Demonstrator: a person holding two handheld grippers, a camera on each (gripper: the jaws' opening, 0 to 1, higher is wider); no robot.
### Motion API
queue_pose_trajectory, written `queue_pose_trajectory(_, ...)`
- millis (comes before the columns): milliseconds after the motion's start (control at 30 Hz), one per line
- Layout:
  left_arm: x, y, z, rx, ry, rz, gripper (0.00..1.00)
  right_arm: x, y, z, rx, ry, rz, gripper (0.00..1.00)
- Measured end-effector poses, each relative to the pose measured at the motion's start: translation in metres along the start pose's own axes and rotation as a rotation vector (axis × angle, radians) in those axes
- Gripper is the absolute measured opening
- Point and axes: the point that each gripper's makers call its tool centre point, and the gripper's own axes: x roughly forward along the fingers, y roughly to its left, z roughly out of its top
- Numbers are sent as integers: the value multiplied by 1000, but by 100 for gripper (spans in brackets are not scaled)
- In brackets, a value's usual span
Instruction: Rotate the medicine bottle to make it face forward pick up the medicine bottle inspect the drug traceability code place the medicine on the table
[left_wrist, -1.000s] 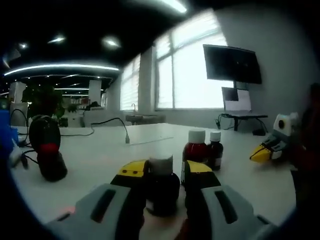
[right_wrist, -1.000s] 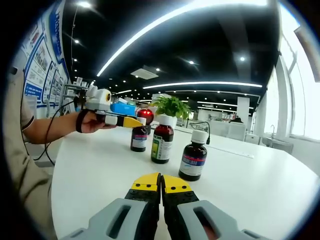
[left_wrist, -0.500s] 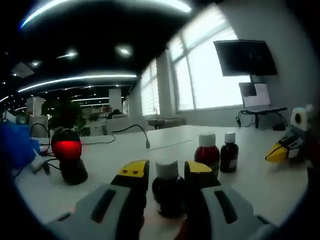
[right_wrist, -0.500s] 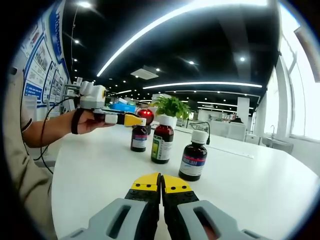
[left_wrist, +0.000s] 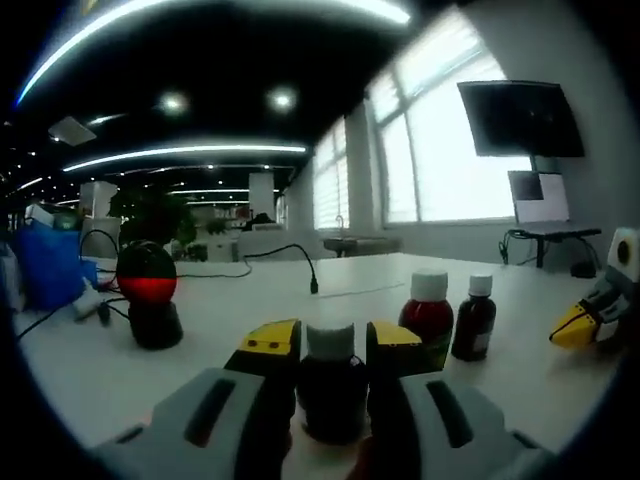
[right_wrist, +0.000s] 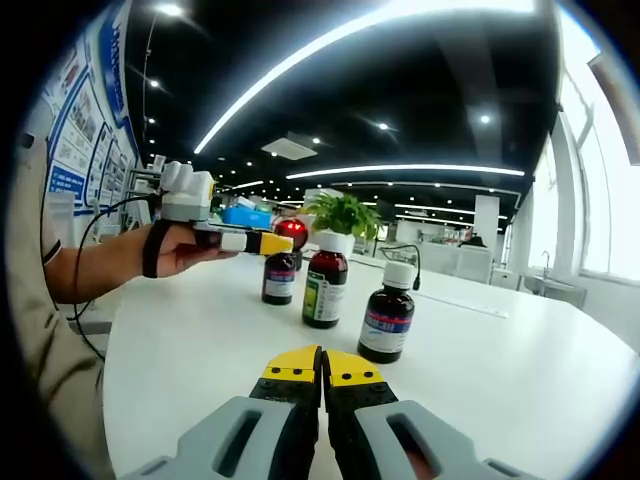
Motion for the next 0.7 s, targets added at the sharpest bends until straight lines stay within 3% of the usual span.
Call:
queue_pose_trajectory(67,-1,0,-2,4,3,12,12,0,0,0,0,-1,0,0)
queue_pose_trajectory(433,-3,1,0,20,-9,21,11,0,1,0,-1,-2,2,0)
queue_pose_trajectory(567,-3,1,-1,-16,-11,-1,11,0,1,0,-1,-2,3,0)
queue_pose_trajectory(700,-3,0,-1,11,-10,-15,11,0,1,0,-1,-1,4,0)
